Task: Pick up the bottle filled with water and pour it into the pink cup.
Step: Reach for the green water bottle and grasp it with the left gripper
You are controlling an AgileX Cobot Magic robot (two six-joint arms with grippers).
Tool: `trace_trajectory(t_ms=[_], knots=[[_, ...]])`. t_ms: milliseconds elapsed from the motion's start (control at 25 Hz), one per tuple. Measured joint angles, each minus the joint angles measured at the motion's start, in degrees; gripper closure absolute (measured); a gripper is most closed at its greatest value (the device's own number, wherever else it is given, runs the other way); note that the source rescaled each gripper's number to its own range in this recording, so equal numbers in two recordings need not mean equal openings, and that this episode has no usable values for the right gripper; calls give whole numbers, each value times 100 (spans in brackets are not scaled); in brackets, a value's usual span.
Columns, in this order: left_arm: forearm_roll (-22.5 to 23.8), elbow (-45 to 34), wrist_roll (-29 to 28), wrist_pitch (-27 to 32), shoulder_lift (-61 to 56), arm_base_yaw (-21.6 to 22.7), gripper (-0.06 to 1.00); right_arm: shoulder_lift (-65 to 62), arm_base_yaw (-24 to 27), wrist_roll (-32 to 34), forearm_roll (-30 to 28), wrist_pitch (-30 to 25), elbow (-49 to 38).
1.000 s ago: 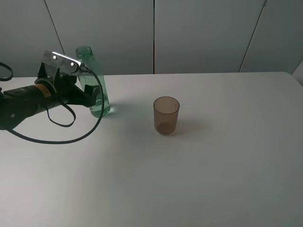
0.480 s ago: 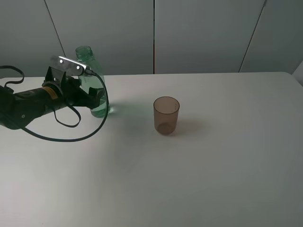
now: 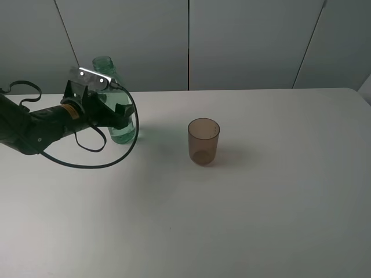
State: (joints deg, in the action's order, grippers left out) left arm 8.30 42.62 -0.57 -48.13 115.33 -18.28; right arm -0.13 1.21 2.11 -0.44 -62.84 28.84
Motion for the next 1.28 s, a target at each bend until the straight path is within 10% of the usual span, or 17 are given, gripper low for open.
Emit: trace_trajectory(t_ms=[1280], knots=[[205,12,-40,-749,538,0,-6,0,0,0,0,0,0]])
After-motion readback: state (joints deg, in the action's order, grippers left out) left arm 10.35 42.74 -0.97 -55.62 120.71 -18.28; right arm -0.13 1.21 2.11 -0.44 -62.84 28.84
